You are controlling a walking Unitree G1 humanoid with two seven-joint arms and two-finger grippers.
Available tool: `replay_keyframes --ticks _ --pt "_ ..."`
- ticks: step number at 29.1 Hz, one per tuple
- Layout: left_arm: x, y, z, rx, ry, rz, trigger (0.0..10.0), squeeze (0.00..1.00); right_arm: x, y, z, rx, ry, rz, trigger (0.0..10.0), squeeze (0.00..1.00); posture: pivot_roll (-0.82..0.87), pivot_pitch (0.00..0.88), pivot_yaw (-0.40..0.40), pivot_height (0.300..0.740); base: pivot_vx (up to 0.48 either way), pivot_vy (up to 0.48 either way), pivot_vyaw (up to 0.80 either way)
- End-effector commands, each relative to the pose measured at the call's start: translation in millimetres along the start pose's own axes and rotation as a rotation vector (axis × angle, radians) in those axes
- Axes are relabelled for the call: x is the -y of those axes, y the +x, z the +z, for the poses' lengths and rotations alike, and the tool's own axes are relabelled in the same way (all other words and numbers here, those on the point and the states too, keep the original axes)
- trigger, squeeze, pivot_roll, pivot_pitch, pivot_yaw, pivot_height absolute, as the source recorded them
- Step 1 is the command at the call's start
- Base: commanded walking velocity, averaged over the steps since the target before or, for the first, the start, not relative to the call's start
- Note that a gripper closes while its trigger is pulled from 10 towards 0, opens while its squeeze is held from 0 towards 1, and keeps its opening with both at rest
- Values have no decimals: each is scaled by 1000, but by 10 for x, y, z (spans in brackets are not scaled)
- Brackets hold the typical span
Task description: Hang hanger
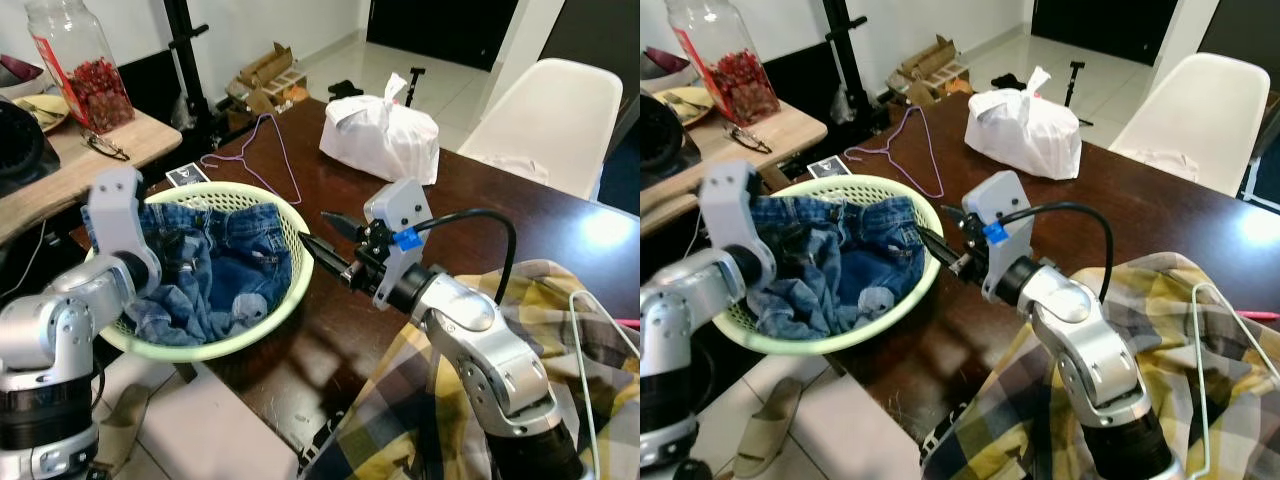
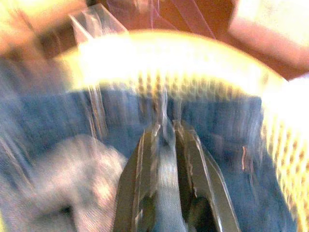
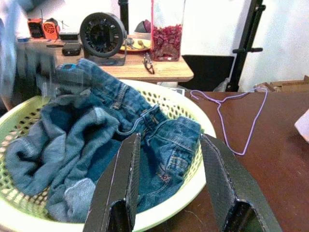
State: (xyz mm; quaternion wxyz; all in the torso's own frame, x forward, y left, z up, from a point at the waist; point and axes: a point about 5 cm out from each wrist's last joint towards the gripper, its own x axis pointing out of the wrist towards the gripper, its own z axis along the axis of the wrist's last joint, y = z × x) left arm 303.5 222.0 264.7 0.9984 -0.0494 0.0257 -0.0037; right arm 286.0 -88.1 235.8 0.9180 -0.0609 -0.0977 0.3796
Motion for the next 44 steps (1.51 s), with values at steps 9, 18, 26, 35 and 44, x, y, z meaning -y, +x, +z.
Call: replay_keyframes --ticks 9,18,26,35,44 --pt "96 -247 -113 -82 -19 13 10000 1000 7 14 -56 -23 20 4 10000 0 71 146 12 740 0 0 0" --pt "161 -285 -360 -235 5 -33 10000 1000 8 10 -60 -26 19 2 10000 0 69 148 15 740 0 0 0" --pt "-27 -259 -628 -359 -8 111 10000 0 22 -18 -63 -30 21 -11 10000 0 55 150 20 740 0 0 0" --pt "-262 -221 -532 -323 48 244 10000 0 23 -28 -63 -33 22 -17 10000 0 54 152 21 740 0 0 0" --pt "-479 -104 -625 -335 59 307 10000 0 19 -20 -48 -26 26 -22 10000 0 44 153 21 740 0 0 0"
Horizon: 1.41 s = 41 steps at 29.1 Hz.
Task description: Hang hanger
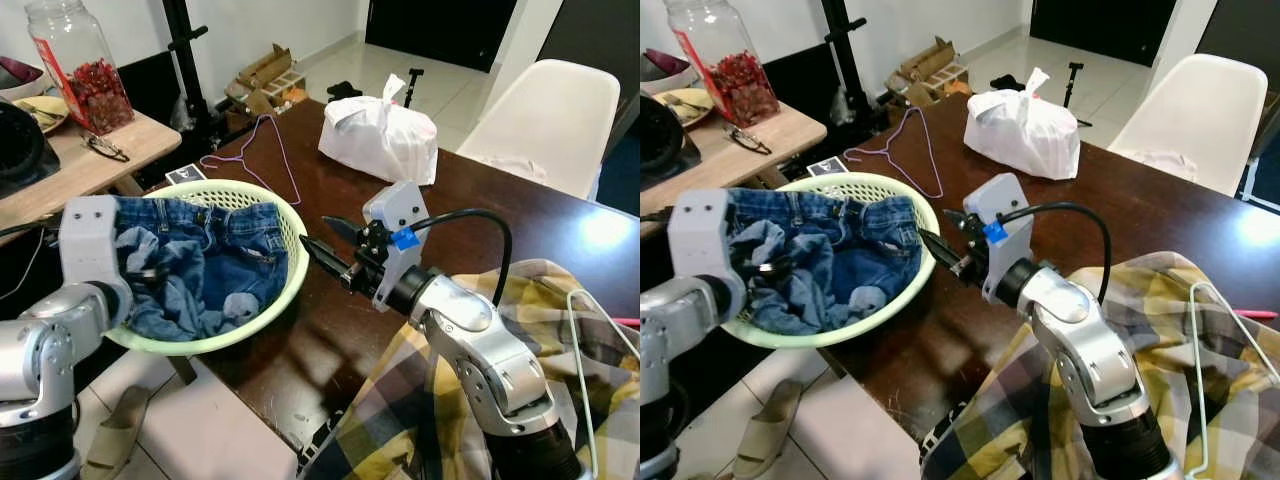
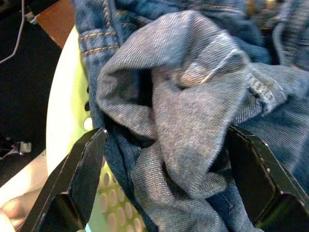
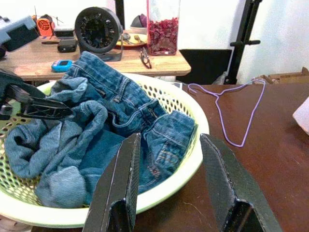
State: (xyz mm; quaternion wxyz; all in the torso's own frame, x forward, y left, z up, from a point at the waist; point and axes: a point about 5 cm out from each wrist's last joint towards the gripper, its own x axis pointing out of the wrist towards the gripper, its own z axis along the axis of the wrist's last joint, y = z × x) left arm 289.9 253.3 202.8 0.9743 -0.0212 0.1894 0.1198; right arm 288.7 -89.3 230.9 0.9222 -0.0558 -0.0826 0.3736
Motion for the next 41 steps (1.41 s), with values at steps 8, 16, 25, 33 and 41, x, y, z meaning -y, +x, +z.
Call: replay_keyframes --ticks 8,16,25,33,41 --pt "-139 177 -39 -1 -4 50 0 0 18 -34 18 3 4 -21 10000 0 44 153 21 740 0 0 0" --pt "-152 244 172 133 -2 56 0 0 47 -33 49 14 -2 -36 10000 0 30 143 23 740 0 0 0" --pt "-35 131 670 435 -30 -67 0 0 47 -12 102 65 81 -44 10000 0 31 136 22 740 0 0 0" --pt "76 -78 1090 655 -37 -222 0 0 23 2 145 109 198 -17 10000 0 41 128 17 740 0 0 0" --pt "479 -591 1858 990 -66 -544 0 0 131 51 198 185 313 -103 10000 0 51 112 12 740 0 0 0"
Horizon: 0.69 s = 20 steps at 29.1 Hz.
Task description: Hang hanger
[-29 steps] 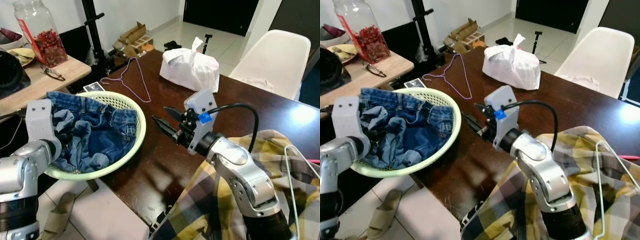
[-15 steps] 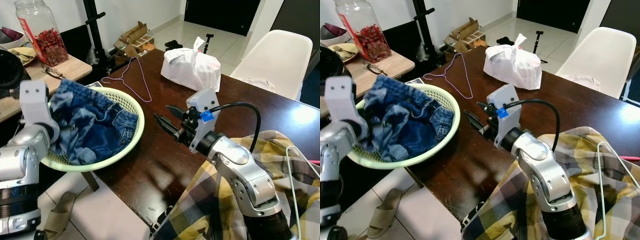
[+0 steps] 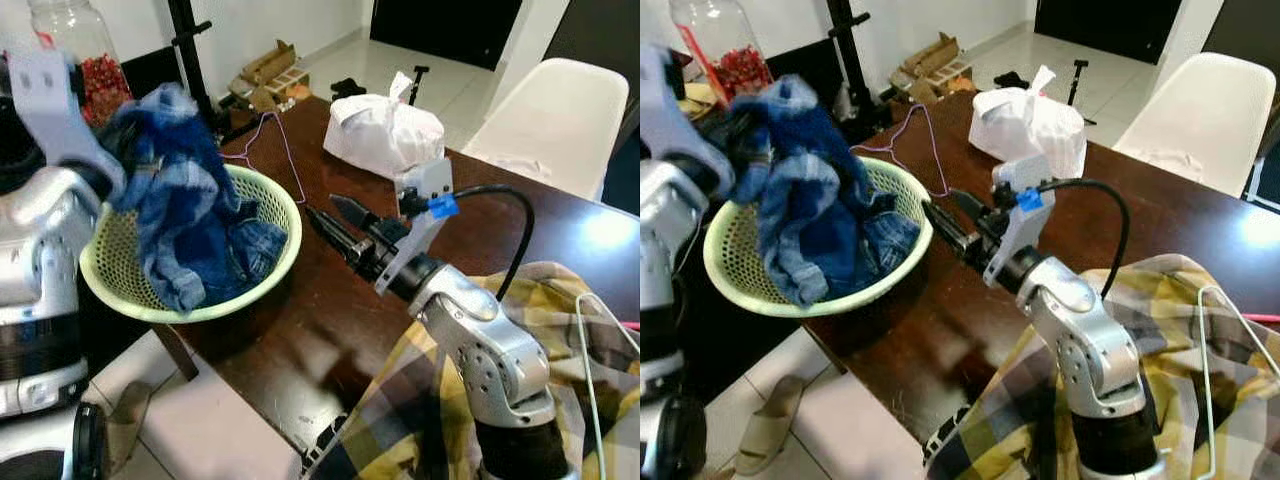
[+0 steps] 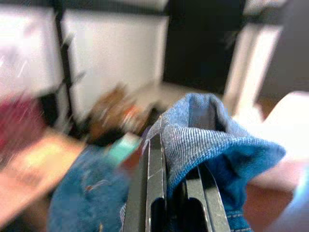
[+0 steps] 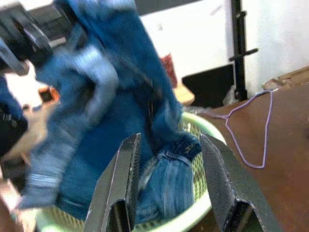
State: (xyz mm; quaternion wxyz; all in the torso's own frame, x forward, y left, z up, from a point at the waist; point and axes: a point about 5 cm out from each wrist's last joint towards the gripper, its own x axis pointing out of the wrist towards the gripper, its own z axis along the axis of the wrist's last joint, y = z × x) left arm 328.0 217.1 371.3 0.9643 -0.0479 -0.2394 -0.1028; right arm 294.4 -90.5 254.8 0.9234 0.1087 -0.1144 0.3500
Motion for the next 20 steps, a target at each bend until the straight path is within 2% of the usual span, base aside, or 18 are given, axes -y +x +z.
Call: replay_keyframes --ticks 1,4,6,7,9,10,15,16,19,20 --pt "161 84 386 177 6 -106 0 0 64 0 1 21 51 -42 10000 0 51 112 12 740 0 0 0" --pt "182 114 451 202 4 -124 0 0 72 3 10 27 63 -48 10000 0 51 112 12 740 0 0 0" --pt "198 214 659 263 11 -152 0 0 89 6 28 49 93 -64 10000 0 58 109 12 740 0 0 0" --pt "198 214 659 263 11 -152 0 0 89 6 28 49 93 -64 10000 0 58 109 12 740 0 0 0" --pt "198 291 822 306 40 -169 0 0 124 5 44 75 122 -100 10000 0 59 107 17 740 0 0 0" --pt "197 338 911 328 59 -183 0 0 188 -4 70 109 170 -145 10000 0 59 107 18 740 0 0 0" --pt "188 356 956 339 88 -181 0 0 231 -24 84 128 193 -161 10000 0 61 110 27 740 0 0 0" --pt "166 353 962 340 86 -174 0 0 263 -51 58 114 165 -175 10000 0 60 111 32 740 0 0 0" --pt "114 347 942 334 69 -162 0 0 297 -84 11 86 132 -196 10000 0 59 114 36 740 0 0 0" --pt "98 336 891 320 31 -167 0 0 300 -89 -16 65 132 -201 10000 0 57 116 36 740 0 0 -800"
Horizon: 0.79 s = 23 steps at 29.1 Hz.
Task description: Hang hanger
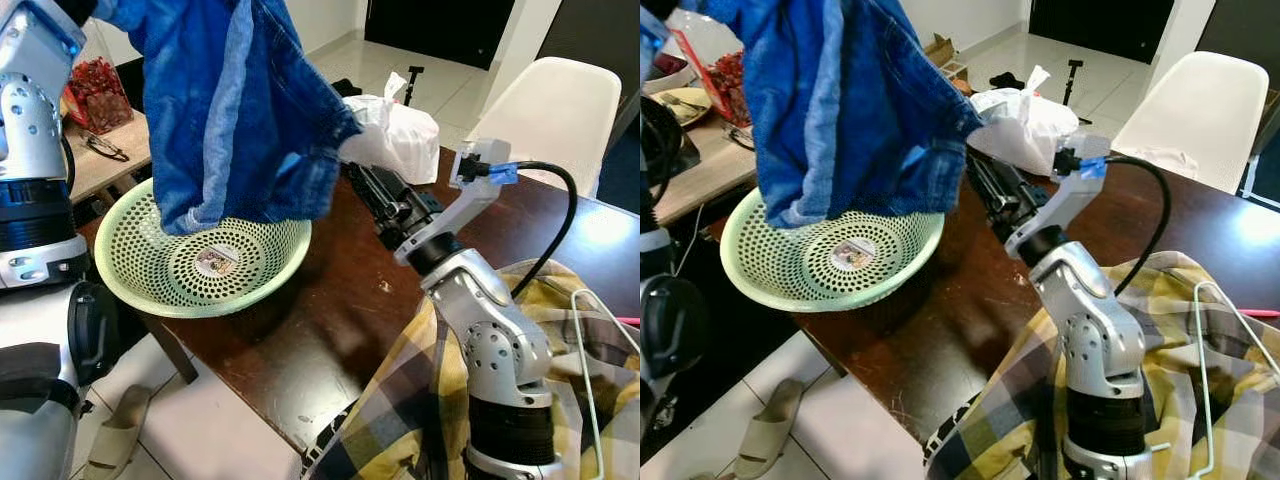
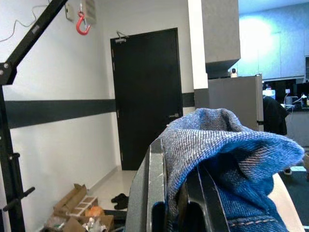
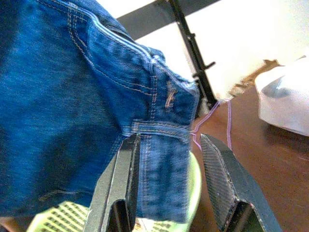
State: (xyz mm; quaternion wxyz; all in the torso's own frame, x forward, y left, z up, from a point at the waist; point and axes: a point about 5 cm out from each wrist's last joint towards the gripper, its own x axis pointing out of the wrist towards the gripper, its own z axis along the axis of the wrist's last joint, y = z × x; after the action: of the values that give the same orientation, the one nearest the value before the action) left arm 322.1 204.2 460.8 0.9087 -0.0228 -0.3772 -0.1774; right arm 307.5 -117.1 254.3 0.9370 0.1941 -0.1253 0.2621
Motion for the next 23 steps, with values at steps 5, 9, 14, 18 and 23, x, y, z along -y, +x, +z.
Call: replay_keyframes --ticks 5,9,14,18,23 --pt "12 -77 7 21 -60 -38 3804 0 37 -20 -94 -52 31 -29 10000 0 56 116 39 740 0 0 -800" --pt "116 -79 -43 15 -100 -99 7294 0 54 -19 -92 -49 47 -44 10000 0 58 115 42 740 0 0 -800" --pt "301 -67 -107 9 -144 -229 10000 0 99 -31 -10 4 116 -65 10000 0 49 114 47 740 0 0 -800" --pt "368 -47 -78 28 -174 -300 10000 0 101 -56 98 70 198 -32 10000 0 49 111 49 740 0 0 -800" --pt "400 -42 -52 46 -199 -337 10000 0 47 -76 161 111 261 40 10000 0 48 111 48 740 0 0 -800"
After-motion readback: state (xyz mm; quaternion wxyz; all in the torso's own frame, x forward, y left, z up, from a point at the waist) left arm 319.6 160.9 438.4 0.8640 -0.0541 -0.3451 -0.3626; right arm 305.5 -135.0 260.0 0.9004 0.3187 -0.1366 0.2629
